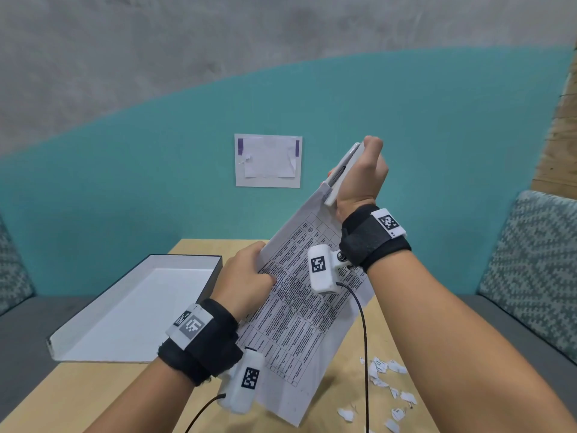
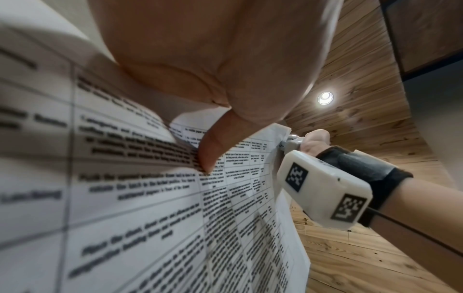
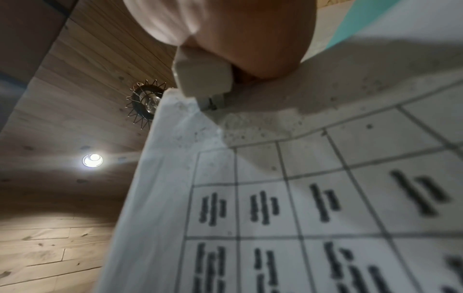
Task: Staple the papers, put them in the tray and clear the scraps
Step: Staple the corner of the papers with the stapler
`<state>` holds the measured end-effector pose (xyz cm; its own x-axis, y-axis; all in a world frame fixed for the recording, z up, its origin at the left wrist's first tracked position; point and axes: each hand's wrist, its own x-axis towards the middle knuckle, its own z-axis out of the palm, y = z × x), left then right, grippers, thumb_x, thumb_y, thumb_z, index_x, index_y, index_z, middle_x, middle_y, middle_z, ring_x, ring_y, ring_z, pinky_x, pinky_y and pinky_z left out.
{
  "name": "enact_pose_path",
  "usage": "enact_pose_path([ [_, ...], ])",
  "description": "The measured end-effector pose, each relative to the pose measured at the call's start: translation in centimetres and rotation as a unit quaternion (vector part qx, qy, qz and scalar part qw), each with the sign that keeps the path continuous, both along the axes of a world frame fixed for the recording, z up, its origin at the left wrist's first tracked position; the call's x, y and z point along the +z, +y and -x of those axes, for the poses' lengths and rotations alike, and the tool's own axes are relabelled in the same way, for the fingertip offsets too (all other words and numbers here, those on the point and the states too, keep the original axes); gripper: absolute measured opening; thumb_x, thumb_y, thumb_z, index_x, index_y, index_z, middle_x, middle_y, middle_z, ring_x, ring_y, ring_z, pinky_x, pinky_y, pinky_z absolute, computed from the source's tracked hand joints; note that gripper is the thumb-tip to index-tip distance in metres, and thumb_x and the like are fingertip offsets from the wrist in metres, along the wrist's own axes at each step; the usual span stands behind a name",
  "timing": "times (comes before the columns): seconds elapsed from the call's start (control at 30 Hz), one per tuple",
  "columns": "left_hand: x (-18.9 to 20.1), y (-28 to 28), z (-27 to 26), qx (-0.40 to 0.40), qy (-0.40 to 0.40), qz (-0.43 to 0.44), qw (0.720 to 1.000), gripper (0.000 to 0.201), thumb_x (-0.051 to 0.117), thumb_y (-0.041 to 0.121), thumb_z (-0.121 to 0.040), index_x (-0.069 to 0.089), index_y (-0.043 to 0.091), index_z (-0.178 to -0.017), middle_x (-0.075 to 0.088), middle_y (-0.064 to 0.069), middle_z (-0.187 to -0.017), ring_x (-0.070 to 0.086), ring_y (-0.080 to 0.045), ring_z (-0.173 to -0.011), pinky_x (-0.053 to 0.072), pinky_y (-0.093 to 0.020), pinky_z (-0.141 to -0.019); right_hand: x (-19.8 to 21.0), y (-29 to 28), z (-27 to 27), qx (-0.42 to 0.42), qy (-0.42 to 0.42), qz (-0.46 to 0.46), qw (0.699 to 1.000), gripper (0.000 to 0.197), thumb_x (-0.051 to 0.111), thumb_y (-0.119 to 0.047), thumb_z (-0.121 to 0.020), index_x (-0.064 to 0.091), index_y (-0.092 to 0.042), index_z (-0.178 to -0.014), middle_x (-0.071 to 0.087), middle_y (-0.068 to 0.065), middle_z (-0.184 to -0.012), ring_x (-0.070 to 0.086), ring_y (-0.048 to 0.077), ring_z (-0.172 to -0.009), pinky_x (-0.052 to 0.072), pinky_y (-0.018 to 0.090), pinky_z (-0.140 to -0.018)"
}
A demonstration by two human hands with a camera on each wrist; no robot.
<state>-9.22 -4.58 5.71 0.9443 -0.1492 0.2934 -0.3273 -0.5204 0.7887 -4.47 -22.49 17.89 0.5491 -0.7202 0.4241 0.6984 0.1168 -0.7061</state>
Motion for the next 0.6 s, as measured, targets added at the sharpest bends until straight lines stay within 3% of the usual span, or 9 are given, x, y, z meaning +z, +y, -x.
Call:
enact_pose_path([
  [0.13,-0.1,-0.1,0.1,-0.002,0.005,0.001,1.000,0.032,0.066,0.004,-0.083,0.067,0.028,-0.105,0.077,0.004,-0.094,0.075,-0.020,-0.088,0.062,-0.040,-0.083,0.2,0.1,-0.1,-0.021,0.008,0.017,1.000,0.041,0.050,-0.052,-0.075,0.031,-0.028,-0.048,0.029,0.008,-0.071,0.035,0.029,-0.063,0.044,0.064,-0.056],
  [0.33,-0.2,-0.1,0.1,-0.003,0.010,-0.006,1.000,0.031,0.065,0.007,-0.084,0.067,0.029,-0.106,0.077,0.006,-0.093,0.075,-0.021,-0.087,0.063,-0.046,-0.083,0.1,-0.2,-0.3,-0.032,0.029,0.022,0.999,0.042,0.050,-0.053,-0.073,0.031,-0.027,-0.046,0.030,0.008,-0.070,0.036,0.029,-0.062,0.045,0.059,-0.054],
  [0.47,0.0,-0.1,0.2,0.004,0.008,-0.006,1.000,0.034,0.065,0.006,-0.082,0.068,0.028,-0.107,0.078,0.006,-0.093,0.075,-0.021,-0.087,0.062,-0.046,-0.083,-0.4,-0.7,-0.5,-0.029,0.034,0.050,0.998,0.039,0.052,-0.053,-0.074,0.032,-0.026,-0.056,0.032,0.008,-0.071,0.039,0.029,-0.063,0.041,0.046,-0.058],
  [0.6,0.1,0.0,0.1,0.007,0.009,0.002,1.000,0.037,0.064,0.007,-0.081,0.067,0.030,-0.111,0.078,0.006,-0.095,0.076,-0.022,-0.087,0.063,-0.046,-0.083,-0.8,-0.8,-0.5,-0.029,0.026,0.067,0.997,0.040,0.052,-0.052,-0.075,0.029,-0.025,-0.059,0.030,0.005,-0.067,0.035,0.027,-0.065,0.038,0.044,-0.059],
])
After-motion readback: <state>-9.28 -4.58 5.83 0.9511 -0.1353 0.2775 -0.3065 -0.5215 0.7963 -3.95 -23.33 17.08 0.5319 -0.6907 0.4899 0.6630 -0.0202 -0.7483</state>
